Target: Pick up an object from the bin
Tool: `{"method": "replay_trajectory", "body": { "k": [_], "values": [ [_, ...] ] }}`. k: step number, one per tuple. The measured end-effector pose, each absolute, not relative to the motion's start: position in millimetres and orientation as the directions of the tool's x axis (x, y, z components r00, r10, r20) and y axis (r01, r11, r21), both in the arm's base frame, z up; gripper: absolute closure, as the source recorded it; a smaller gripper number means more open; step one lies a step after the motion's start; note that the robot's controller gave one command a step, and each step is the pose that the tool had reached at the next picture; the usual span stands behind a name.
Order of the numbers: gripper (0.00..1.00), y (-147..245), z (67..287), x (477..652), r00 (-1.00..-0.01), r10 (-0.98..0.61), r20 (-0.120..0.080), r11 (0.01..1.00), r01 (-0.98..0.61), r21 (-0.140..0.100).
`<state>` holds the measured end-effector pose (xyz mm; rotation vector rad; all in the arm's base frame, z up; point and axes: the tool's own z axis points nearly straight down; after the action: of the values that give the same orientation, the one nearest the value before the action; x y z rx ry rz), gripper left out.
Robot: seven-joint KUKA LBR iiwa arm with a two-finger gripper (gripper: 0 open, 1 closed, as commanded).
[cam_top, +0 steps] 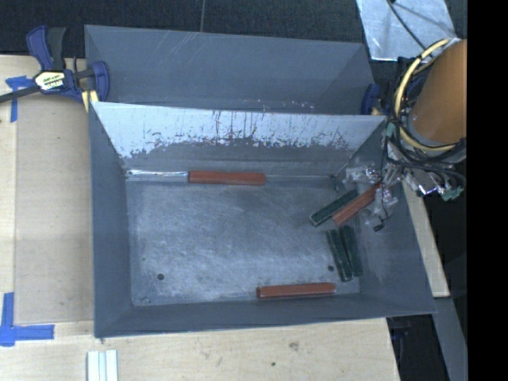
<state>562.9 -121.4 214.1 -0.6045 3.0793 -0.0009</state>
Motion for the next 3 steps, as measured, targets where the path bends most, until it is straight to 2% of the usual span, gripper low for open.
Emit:
{"method": "replay_trajectory", "body": {
  "k": [1,2,3],
  "values": [
    [0.00,-121.6,214.3,562.9,-0.926,-0.377,-0.004,0.926,-0.377,-0.001],
    [0.00,-128.6,104.7,552.9,-0.574,-0.819,0.001,0.574,-0.819,0.005],
    [0.00,-105.5,72.3,574.3,-0.127,-0.992,-0.013,0.127,-0.992,0.000]
  ]
}}
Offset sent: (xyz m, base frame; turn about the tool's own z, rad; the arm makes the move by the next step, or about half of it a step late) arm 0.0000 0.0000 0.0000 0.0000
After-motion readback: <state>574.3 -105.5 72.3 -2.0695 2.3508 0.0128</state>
